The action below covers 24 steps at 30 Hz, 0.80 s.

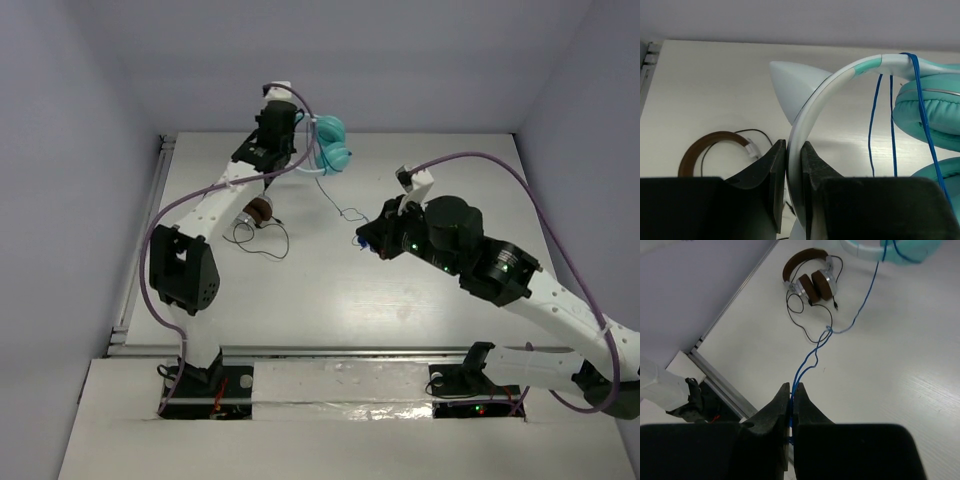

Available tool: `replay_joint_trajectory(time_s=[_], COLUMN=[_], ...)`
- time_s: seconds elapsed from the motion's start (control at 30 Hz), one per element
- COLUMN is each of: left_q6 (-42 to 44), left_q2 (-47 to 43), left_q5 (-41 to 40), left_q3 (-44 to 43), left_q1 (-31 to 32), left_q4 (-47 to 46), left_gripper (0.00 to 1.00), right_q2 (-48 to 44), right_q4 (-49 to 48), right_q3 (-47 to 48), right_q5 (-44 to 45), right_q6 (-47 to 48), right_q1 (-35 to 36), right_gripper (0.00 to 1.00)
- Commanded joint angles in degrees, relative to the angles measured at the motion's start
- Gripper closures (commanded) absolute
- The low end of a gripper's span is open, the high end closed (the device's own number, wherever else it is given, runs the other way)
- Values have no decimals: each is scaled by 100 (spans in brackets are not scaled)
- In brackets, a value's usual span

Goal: Wrap the headphones

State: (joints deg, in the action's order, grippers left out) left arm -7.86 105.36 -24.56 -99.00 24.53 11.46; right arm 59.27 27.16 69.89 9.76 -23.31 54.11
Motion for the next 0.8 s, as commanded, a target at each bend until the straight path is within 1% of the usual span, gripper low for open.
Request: replay_joint_trajectory(time_s=[0.0, 0.13, 0.27, 0.33, 0.47, 0.57, 0.6, 0.63, 0.77], left_q6=[223, 232, 214, 206, 188, -22, -127, -198, -558], left_q2=[28, 204, 274, 301, 231, 91, 38, -15, -173], left_q5=[-418, -374, -216, -199, -164, 29, 317, 442, 855], left_q3=[-93, 38, 249, 328, 487, 715, 820, 1047, 1330], left_q1=[420, 605, 790, 1009, 1343, 1431, 1431, 1431, 1554], left_q4=[-470, -416, -478, -479, -522, -487, -505, -540, -444], left_gripper=[100, 100, 100, 100, 100, 100, 100, 100, 100], right_q2=[-109, 32, 67, 129, 427, 498, 490, 490, 533], right_q4=[228, 264, 18, 9, -114, -263, -298, -351, -544], right_q3=[543, 868, 1175, 1325, 1598, 1668, 1677, 1695, 1791], right_q5=[351, 745, 1001, 1333, 1704, 1985, 1986, 1960, 2003], right_q6=[388, 511, 687, 845, 1144, 1285, 1311, 1320, 1408], right_q1=[56, 56, 56, 56, 56, 3, -66, -137, -365], right_gripper=[100, 100, 100, 100, 100, 100, 100, 100, 100])
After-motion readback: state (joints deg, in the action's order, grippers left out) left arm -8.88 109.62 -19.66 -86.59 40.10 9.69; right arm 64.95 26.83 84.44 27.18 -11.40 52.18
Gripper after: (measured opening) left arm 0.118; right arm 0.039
